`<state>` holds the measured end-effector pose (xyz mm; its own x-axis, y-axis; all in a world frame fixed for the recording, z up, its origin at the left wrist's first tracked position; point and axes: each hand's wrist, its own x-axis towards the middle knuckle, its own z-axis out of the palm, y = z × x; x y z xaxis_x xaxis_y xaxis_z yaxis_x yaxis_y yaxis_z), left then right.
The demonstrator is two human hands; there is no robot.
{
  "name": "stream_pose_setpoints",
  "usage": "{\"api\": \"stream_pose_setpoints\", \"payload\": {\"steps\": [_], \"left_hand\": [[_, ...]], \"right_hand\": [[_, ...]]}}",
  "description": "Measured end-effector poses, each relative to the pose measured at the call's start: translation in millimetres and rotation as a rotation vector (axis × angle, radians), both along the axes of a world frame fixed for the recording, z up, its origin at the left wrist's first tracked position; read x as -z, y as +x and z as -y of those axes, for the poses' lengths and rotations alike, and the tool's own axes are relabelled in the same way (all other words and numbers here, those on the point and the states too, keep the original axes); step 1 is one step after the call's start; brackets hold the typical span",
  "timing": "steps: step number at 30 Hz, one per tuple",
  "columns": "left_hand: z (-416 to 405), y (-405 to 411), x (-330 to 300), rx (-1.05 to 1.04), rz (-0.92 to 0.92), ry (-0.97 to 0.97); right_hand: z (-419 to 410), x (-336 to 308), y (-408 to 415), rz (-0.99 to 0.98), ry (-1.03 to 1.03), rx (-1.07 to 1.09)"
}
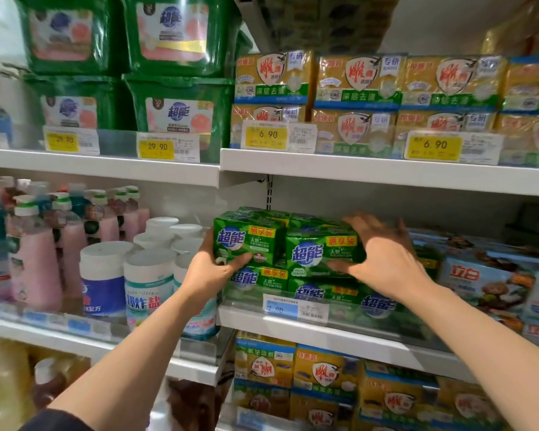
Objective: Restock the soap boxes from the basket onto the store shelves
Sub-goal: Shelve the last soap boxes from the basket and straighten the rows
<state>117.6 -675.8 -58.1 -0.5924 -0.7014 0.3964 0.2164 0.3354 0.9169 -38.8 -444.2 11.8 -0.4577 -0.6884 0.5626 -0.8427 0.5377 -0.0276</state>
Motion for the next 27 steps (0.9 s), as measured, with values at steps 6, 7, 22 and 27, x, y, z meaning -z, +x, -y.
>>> {"api": "stream_pose_setpoints", "payload": {"steps": [6,7,22,27], "left_hand": [[-3,-5,8,-0.062,0.017,-0.088],[-4,-6,8,-0.068,0.008,-0.089],[-18,-12,1,0.011,-0.155,0.094],[-15,-14,4,-0.033,-0.127,0.067]], "right_hand": [[-20,2,4,0.034,0.09,0.001],[-20,1,3,0.042,0.111,0.015],[-44,63,-20,-0.243,-0.162,0.139],[-54,95,-16,-0.371,-0.338,0.126]]}}
